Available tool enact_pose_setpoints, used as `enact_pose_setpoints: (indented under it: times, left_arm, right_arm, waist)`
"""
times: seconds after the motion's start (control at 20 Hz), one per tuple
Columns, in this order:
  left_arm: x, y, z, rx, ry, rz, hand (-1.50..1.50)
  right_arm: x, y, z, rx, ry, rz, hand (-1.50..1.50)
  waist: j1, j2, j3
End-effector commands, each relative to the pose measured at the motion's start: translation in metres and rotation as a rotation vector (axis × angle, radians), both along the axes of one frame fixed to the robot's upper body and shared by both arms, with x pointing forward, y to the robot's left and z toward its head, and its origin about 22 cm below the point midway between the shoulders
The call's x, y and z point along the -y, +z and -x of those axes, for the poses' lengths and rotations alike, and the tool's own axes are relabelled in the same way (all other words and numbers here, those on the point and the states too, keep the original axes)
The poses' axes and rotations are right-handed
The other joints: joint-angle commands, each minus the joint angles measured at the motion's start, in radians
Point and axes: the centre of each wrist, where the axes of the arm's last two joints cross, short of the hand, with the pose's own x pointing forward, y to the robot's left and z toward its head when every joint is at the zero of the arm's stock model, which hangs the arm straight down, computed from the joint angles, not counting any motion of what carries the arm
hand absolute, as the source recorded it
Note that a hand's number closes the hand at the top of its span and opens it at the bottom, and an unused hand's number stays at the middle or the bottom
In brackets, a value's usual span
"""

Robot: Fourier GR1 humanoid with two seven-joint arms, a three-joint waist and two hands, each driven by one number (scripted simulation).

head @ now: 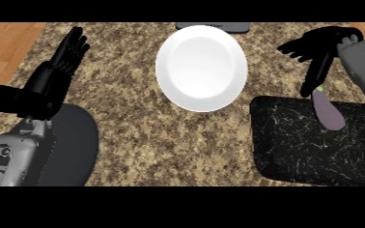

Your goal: Pick the eggplant from the tray and place it in the plate

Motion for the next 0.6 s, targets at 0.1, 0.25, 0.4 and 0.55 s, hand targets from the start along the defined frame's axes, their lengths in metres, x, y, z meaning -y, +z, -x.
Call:
enact_pose_setpoints:
  times: [0.1, 0.25, 0.4, 0.55]
  left_arm:
    - [0.000, 0.002, -0.002, 0.008, -0.003, -0.005, 0.00]
    - [0.002, -0.002, -0.005, -0.004, -0.006, -0.009, 0.00]
    - [-0.017, 0.007, -0.007, -0.004, 0.012, 0.009, 0.00]
    - [0.003, -0.004, 0.008, -0.026, 0.024, 0.007, 0.00]
  right_arm:
    - [0.005, 0.000, -0.012, -0.297, 0.141, 0.141, -1.50]
    - [-0.009, -0.009, -0.017, -0.326, 0.162, 0.168, -1.50]
    - [-0.021, -0.007, -0.020, -0.340, 0.207, 0.216, -1.50]
    - [-0.015, -0.023, -0.017, -0.330, 0.194, 0.235, -1.50]
  waist:
    - [0.003, 0.002, 0.001]
    - [-0.008, 0.000, 0.002]
    - [-0.032, -0.011, 0.001]
    - [-0.021, -0.009, 0.003]
